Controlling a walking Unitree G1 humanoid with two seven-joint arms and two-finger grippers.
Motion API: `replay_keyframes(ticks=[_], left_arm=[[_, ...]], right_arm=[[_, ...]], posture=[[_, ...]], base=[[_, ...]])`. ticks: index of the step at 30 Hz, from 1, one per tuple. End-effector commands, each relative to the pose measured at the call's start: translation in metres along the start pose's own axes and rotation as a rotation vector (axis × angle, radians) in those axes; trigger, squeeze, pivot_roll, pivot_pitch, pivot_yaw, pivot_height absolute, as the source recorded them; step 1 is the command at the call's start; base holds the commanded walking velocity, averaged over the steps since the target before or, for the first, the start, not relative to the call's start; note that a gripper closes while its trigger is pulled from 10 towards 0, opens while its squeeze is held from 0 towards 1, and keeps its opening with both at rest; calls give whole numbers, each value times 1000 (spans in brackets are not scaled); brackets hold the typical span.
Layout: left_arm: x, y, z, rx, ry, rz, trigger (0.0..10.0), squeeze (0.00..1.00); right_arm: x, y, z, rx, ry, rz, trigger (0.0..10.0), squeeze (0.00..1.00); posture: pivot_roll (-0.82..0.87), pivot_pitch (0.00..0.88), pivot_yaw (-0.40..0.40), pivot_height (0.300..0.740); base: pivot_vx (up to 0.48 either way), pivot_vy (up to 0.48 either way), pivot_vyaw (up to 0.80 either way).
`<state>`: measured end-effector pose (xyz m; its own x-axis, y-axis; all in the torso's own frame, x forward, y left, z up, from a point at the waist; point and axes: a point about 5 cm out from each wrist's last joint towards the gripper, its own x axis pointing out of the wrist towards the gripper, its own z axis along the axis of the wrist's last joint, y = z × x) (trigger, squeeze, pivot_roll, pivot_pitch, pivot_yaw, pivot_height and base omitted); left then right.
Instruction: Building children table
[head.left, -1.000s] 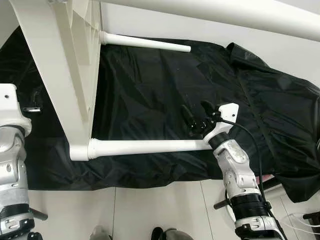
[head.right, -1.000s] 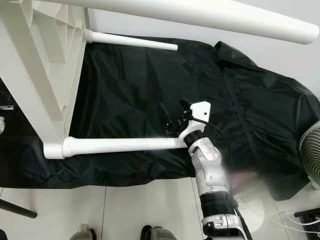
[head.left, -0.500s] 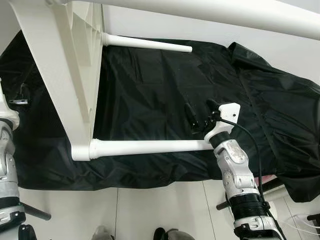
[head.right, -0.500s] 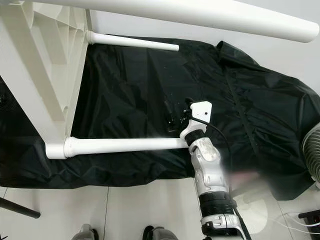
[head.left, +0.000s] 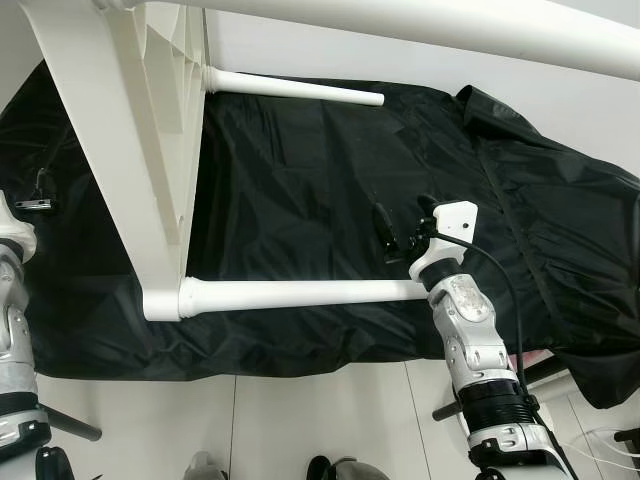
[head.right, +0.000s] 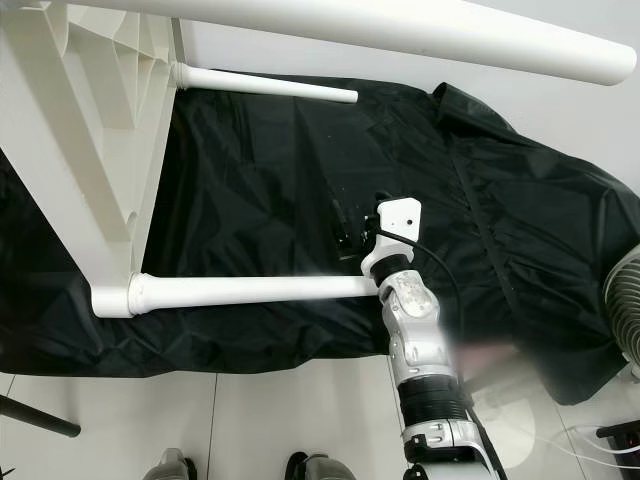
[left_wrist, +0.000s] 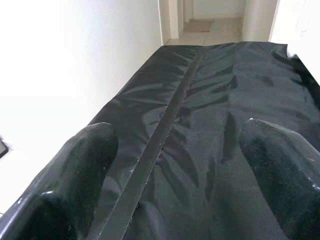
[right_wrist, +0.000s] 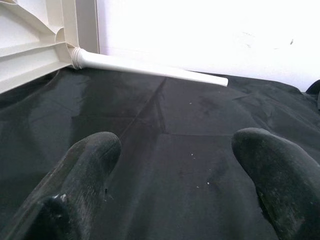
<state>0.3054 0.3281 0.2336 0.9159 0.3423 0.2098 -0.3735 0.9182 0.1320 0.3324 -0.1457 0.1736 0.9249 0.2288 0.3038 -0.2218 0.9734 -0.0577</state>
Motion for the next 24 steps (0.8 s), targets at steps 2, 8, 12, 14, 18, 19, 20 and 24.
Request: replay_keyframes(ticks=[2,8,12,14,18,19,20,24], left_arm=[[-1,1,-5,-12,20,7,10000,0],[-1,1,-10,-25,33,9,10000,0],[-1,1,-11,-26,34,9,10000,0],[-1,1,-11,-27,35,8,10000,0],[-1,1,-11,-26,35,7,10000,0],[-1,1,-11,-26,35,7,10000,0],[-1,1,-11,-27,35,7,10000,0],[0,1,-12,-28,38,5,10000,0]], right_arm=[[-2,-3,-3,-10,12,-5,10000,0],[-1,-4,-6,-22,21,-6,10000,0],[0,-4,-7,-27,25,-4,10000,0],[0,-4,-8,-30,28,-2,10000,0],[0,-5,-8,-33,32,-3,10000,0],[0,-5,-8,-33,32,-3,10000,0],[-1,-6,-9,-34,33,-4,10000,0],[0,-6,-9,-36,34,-6,10000,0]], posture=[[73,101,-101,740],[75,96,-105,740],[77,91,-108,740],[77,90,-108,740],[80,88,-109,740],[80,88,-109,740],[79,87,-109,740],[79,87,-107,740]], base=[[0,0,0],[0,0,0],[0,0,0],[0,0,0],[0,0,0],[0,0,0],[0,0,0],[0,0,0]])
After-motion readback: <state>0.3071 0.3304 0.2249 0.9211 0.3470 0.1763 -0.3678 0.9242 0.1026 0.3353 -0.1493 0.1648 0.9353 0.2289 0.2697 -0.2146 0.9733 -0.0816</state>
